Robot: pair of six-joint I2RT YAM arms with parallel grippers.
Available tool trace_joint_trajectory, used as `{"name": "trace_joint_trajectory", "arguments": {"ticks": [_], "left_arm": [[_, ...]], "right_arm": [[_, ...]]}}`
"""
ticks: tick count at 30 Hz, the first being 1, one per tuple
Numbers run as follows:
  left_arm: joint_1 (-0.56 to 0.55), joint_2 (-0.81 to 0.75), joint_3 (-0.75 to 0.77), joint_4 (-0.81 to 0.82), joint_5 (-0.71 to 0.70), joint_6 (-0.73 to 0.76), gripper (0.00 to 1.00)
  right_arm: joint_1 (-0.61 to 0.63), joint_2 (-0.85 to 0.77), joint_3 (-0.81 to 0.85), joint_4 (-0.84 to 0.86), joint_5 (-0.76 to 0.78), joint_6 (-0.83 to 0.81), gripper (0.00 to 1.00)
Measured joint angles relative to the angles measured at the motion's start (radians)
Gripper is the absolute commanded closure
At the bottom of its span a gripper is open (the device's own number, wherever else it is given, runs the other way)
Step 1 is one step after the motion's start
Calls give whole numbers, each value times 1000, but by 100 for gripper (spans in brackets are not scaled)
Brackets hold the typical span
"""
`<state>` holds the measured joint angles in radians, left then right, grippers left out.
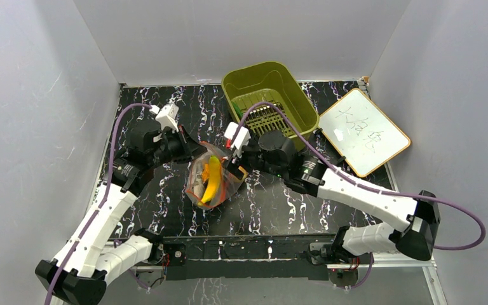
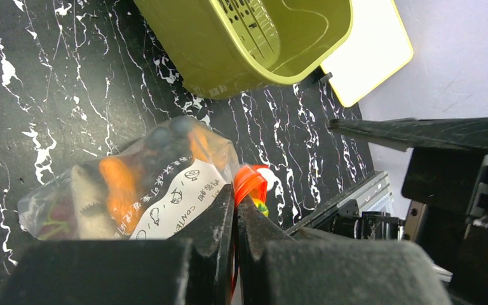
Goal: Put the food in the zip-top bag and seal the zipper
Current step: Place the fake fruit in the zipper food storage bag, then adjust the zipper food storage bag at the center of the board.
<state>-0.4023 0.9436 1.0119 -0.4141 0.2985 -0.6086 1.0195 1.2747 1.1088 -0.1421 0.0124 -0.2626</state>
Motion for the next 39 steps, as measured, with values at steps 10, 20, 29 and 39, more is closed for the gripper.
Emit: {"name": "trace_joint_trajectory", "arguments": {"ticks": [10, 20, 29, 39], "left_arm": [[0, -41, 0, -42, 32, 71, 100], [0, -41, 0, -51, 65, 85, 100], [0, -41, 0, -50, 102, 89, 100], [0, -36, 0, -42, 129, 92, 100]], "right_arm": [[0, -63, 4, -108, -77, -190, 42], [-1, -69, -71, -79, -113, -259, 44], [-1, -26, -80, 1, -174, -293, 51], [-1, 20, -90, 13, -179, -347, 84]]}}
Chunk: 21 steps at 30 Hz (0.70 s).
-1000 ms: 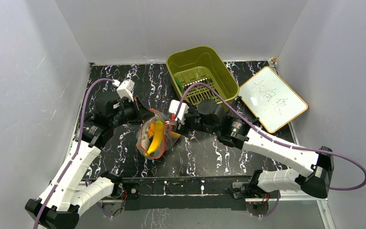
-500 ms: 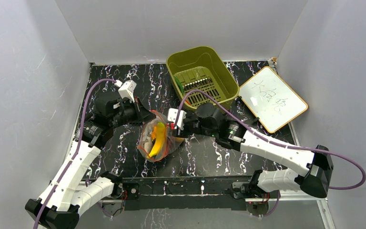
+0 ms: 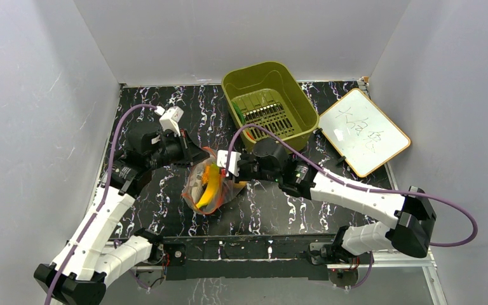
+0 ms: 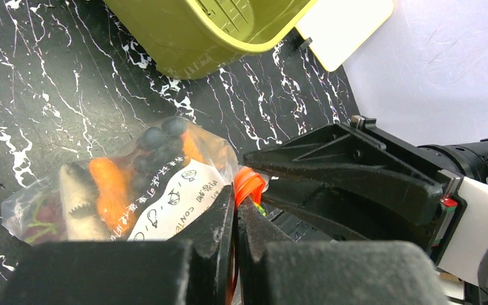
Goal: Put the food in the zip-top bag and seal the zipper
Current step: Adjust the zipper food storage bag at the center of the board.
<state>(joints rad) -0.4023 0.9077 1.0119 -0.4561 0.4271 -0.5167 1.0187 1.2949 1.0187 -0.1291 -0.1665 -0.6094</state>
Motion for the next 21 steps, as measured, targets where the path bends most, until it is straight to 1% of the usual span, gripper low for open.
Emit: {"name": "trace_joint_trajectory", "arguments": {"ticks": [3, 4, 9, 12, 15, 18, 21], "left_arm": [[0, 5, 0, 6, 0, 2, 100], [0, 7, 0, 7, 0, 3, 100], [0, 29, 2, 1, -2, 33, 100], [0, 42, 24, -28, -26, 83, 100], [-5, 51, 55, -68, -49, 144, 100], [-16, 51, 75, -89, -47, 211, 100], [-24, 43, 79, -95, -34, 277, 100]], "right_arm": [[0, 0, -3, 1, -25, -26, 98], [0, -2, -6, 2, -35, -31, 100], [0, -40, -20, -27, -49, -57, 100], [-5, -75, -20, -57, -48, -56, 100], [-31, -140, -21, -64, -51, -37, 100], [-64, -198, -36, -33, -72, 1, 100], [-72, -220, -55, -14, -91, 49, 100]]}}
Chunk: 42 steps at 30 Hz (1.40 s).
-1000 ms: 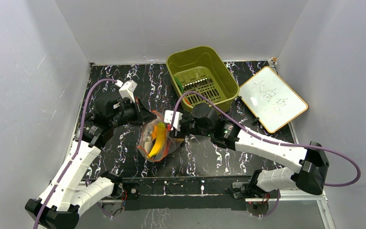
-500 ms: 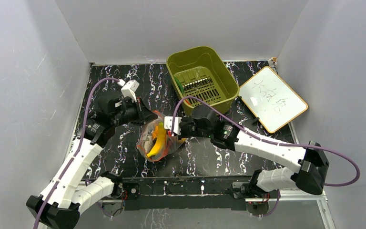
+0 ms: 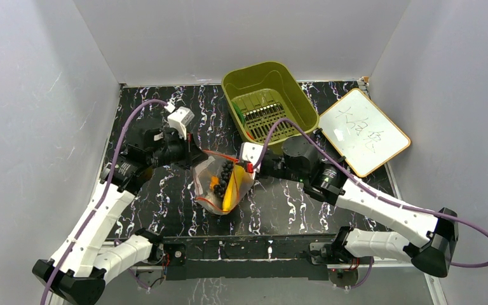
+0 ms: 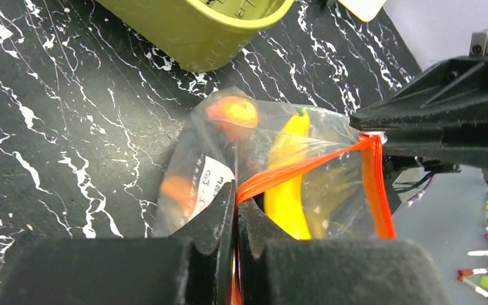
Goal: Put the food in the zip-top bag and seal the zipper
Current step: Adjust the zipper food storage bag at the center of the board.
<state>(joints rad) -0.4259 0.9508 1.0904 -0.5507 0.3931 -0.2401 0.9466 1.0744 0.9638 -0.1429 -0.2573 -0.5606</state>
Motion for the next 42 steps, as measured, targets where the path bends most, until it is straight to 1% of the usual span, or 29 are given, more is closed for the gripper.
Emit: {"name": "trace_joint_trajectory", "arguments": {"ticks": [2, 3, 4, 5, 10, 17, 21, 24, 30, 42], "left_arm": [[0, -6, 1, -9, 13, 51, 100], [0, -8, 3, -17, 21, 77, 96], [0, -10, 5, -23, 32, 107, 82], [2, -14, 6, -28, 47, 140, 74], [17, -24, 22, -68, 91, 274, 59], [18, 14, 55, -189, 169, 449, 52], [18, 9, 52, -232, 195, 526, 50], [18, -24, 26, -236, 203, 576, 46], [18, -115, -24, -233, 240, 632, 43], [18, -130, -52, -267, 267, 705, 37]], "right_arm": [[0, 0, 0, 2, -2, 39, 100], [-1, 0, 0, 2, -2, 58, 100], [-2, 0, 0, 1, -2, 77, 100], [-3, 0, 0, -1, -2, 97, 100], [-14, 8, 8, -75, 16, 171, 100], [-49, 44, 67, -185, 48, 221, 100], [-80, 71, 82, -198, 53, 262, 100], [-104, 83, 82, -202, 56, 282, 100], [-141, 98, 97, -215, 49, 303, 100], [-180, 113, 97, -215, 22, 312, 100]]}}
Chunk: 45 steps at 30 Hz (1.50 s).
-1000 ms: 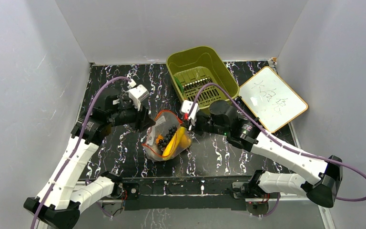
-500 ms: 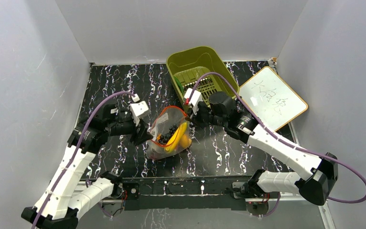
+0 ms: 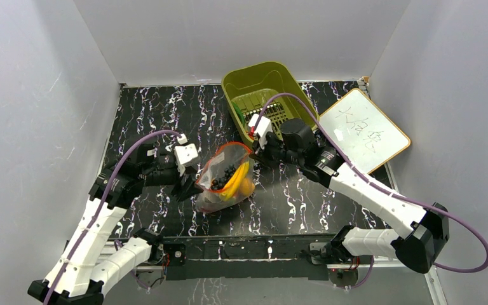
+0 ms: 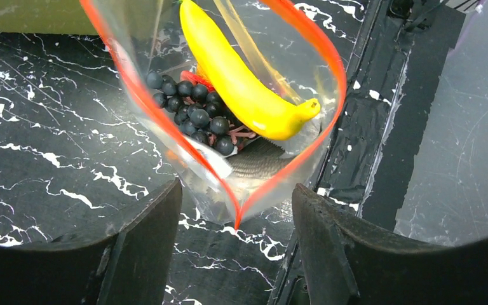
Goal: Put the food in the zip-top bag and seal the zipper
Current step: Adjust the zipper food storage bag at the center of the board.
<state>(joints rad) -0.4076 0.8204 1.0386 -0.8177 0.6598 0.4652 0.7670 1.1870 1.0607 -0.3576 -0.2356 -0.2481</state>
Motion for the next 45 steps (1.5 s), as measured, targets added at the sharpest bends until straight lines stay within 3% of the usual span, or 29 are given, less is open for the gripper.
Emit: {"name": "trace_joint_trajectory", "arguments": {"ticks": [9, 15, 18, 19, 20, 21, 22, 28, 33, 45], "left_arm": [[0, -6, 0, -29, 31, 45, 37], [0, -23, -42, -5, 4, 59, 45], [0, -13, -63, 4, -22, 64, 58], [0, -9, -68, 9, -28, 67, 68], [0, -5, -71, 12, -34, 68, 87], [0, -5, -72, 14, -39, 66, 98], [0, -4, -72, 19, -45, 65, 100], [0, -5, -40, 29, -97, 54, 100], [0, -8, 41, 24, -220, 12, 100], [0, 24, 99, -44, -399, -34, 100]], "right_arm": [[-21, 0, 0, -2, -21, -3, 100], [-22, -3, 0, -1, -58, -3, 100], [-22, -9, -1, -1, -63, -3, 100], [-22, -11, -1, -1, -63, -3, 100], [-22, -14, -2, -1, -64, -4, 100], [-22, -18, -2, -2, -66, -4, 100], [-22, -20, -2, -3, -68, -5, 100], [-23, -32, 6, -60, -46, -17, 100], [-65, -54, 56, -151, -26, -20, 100], [-82, -86, 60, -163, -227, -48, 99]]}}
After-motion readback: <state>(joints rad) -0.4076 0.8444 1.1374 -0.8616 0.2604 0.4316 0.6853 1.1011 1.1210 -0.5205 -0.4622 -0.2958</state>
